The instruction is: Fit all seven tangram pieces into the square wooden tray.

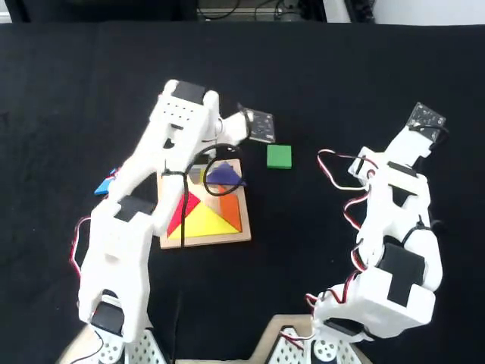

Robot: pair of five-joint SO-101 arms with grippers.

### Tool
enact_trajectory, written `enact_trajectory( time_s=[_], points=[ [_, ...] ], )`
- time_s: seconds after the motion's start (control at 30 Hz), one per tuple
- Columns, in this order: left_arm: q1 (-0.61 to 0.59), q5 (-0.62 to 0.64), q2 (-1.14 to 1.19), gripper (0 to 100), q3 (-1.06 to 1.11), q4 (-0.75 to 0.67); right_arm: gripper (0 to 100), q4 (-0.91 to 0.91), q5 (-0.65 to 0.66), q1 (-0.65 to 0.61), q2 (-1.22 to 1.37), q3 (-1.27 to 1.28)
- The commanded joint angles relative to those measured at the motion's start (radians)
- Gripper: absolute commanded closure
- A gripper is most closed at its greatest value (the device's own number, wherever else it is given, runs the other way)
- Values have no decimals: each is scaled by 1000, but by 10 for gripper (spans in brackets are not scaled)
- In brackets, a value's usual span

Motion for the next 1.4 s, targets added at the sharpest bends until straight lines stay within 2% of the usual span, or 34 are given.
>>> enact_trajectory(
  time_s=[0.0, 0.1, 0.2, 0.3, 0.47, 0.6, 0.77, 0.83, 1.0, 1.13, 1.27, 1.37],
  points=[
    [-4, 51, -14, 834, 30, -91, 987, -18, -5, -8, -42, -65],
    [-1, 68, -15, 834, 111, -195, 987, -18, -5, -8, -42, -65],
    [12, 71, -26, 835, 160, -233, 987, -18, -5, -8, -42, -65],
    [-8, 80, -40, 838, 102, -224, 987, -18, -5, -9, -42, -65],
    [-64, 196, -114, 834, 8, -157, 987, -18, -3, -23, -42, -65],
    [-61, 169, -135, 838, 10, -66, 987, -18, -3, -23, -42, -65],
    [-33, 178, -144, 838, 1, -64, 987, -17, -3, -23, -42, -65],
    [2, 258, -144, 838, 4, -98, 987, -17, -3, -23, -42, -65],
    [111, 603, -137, 838, 10, -226, 987, -17, -3, -17, -42, -65],
    [139, 824, -86, 838, 76, -333, 987, -17, -3, -15, -42, -65],
    [137, 937, -35, 838, 154, -520, 987, -17, -3, -15, -42, -65],
    [163, 959, -8, 838, 188, -569, 987, -17, -3, -15, -42, -65]
  ],
)
